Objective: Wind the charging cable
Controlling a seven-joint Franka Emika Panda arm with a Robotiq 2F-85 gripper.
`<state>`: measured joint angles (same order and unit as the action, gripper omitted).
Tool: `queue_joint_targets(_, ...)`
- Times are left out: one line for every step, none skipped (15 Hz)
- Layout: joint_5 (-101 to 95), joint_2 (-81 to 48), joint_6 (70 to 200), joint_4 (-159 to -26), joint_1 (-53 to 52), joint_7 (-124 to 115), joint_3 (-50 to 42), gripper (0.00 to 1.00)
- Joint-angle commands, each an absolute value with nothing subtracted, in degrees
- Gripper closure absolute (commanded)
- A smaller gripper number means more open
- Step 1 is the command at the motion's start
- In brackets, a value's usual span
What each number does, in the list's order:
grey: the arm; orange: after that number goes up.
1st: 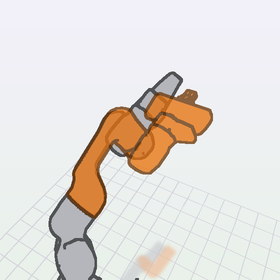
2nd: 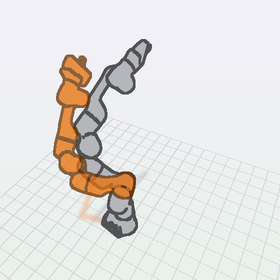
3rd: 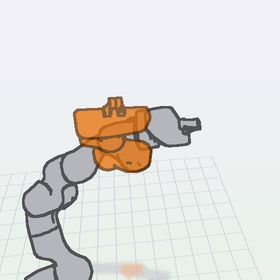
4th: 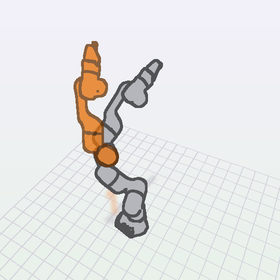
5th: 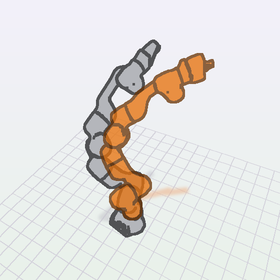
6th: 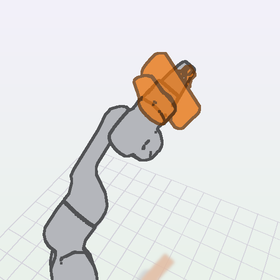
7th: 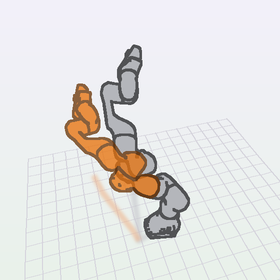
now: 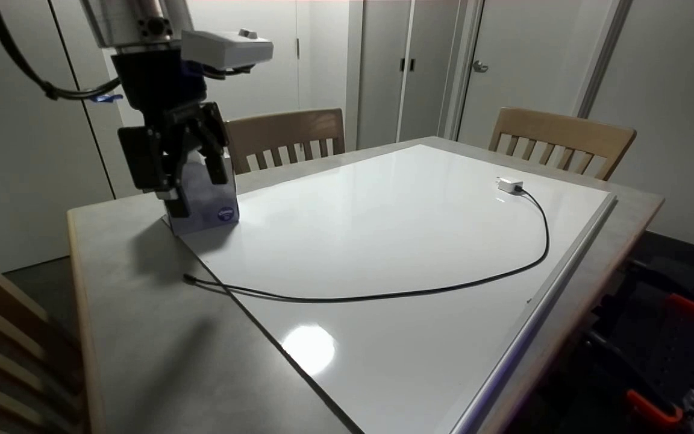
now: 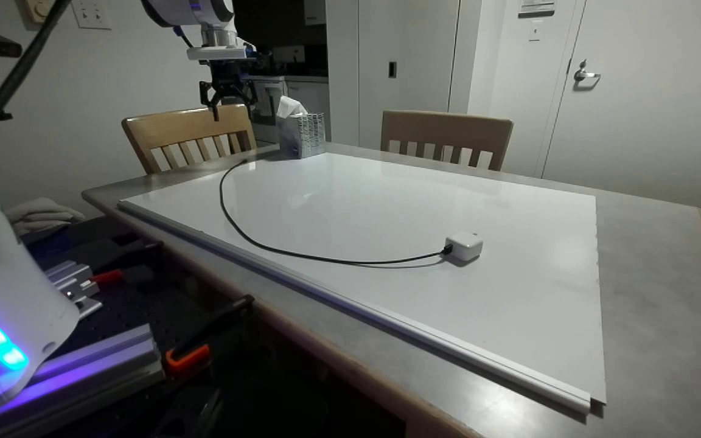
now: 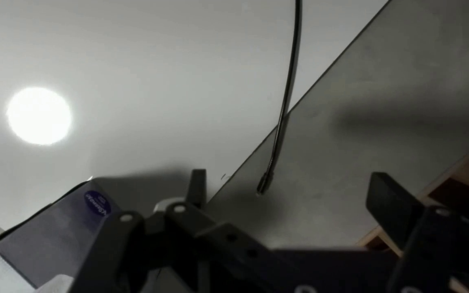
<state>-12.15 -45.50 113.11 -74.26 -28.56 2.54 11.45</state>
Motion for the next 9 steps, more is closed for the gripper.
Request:
queue_joint_targets(-12.2, -45.5, 113.2, -74.2, -28.9, 2.3, 11.2, 0.0)
queue_joint_targets(-12.2, -45.5, 113.2, -74.2, -28.9, 2.3, 11.1, 0.0)
queue_joint_targets(-12.2, -45.5, 113.2, -74.1, -28.8, 2.3, 10.9, 0.0)
queue_joint_targets(-12.2, -45.5, 113.2, -74.1, -28.8, 2.3, 10.7, 0.0)
queue_joint_targets(-12.1, -45.9, 113.1, -73.8, -28.7, 2.5, 10.8, 0.0)
queue_joint_targets(-12.1, -46.6, 113.0, -73.1, -28.6, 2.7, 11.1, 0.0)
queue_joint_targets(-11.7, -46.6, 114.0, -73.7, -28.5, 2.9, 11.1, 0.0)
queue_joint_targets(-11.5, -46.9, 114.3, -73.8, -28.5, 2.9, 11.2, 0.0)
queue_joint_targets(-11.4, -47.2, 114.6, -73.8, -28.4, 3.0, 11.4, 0.0)
